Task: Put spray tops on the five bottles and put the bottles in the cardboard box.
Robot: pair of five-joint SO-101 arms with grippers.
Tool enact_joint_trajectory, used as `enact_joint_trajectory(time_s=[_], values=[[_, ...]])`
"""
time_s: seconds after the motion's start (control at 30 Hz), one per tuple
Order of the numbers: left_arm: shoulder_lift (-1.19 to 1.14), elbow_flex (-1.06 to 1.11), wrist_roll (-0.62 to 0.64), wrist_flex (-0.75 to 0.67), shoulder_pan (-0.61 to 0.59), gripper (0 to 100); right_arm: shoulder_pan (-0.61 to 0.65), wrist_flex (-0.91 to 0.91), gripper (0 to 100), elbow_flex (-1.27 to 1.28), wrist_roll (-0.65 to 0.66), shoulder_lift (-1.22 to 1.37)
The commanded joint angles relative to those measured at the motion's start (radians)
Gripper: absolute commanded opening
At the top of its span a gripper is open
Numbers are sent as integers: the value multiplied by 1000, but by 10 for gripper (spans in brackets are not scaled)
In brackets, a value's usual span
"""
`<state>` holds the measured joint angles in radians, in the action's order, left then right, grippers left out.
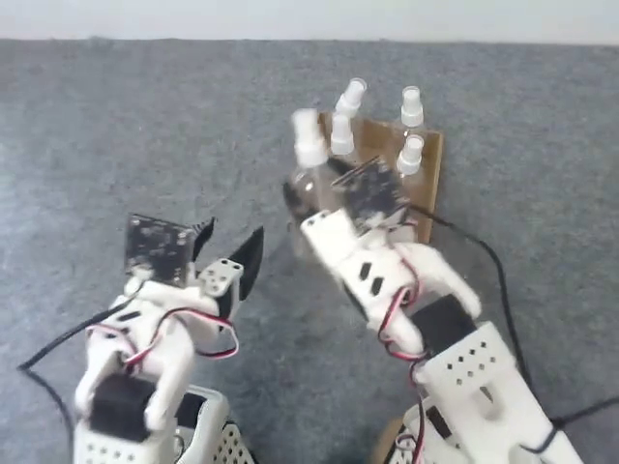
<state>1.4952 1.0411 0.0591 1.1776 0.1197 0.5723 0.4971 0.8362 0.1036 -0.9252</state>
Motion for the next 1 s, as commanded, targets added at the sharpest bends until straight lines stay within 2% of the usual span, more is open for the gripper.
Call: enact_joint_trajectory(time_s=[0.0, 0.1, 0.27, 0.47, 0.6, 0.73, 0.97], values=[[32, 84, -12, -71, -5, 201, -82, 2, 6, -81, 14, 1], [32, 102, -20, -71, 3, 201, -99, -4, 6, -61, 52, 1], [38, 120, -51, -84, 61, 209, -12, -5, 6, -80, -8, 7], [40, 120, -66, -83, 163, 290, 16, 1, 6, -110, -5, 12], [32, 124, -68, -118, 183, 296, 27, 10, 6, -112, -8, 10], [29, 163, -74, -207, 176, 296, 82, 96, 6, -117, -9, -10], [31, 194, -101, -216, 175, 295, 97, 177, 6, -110, -2, -119]])
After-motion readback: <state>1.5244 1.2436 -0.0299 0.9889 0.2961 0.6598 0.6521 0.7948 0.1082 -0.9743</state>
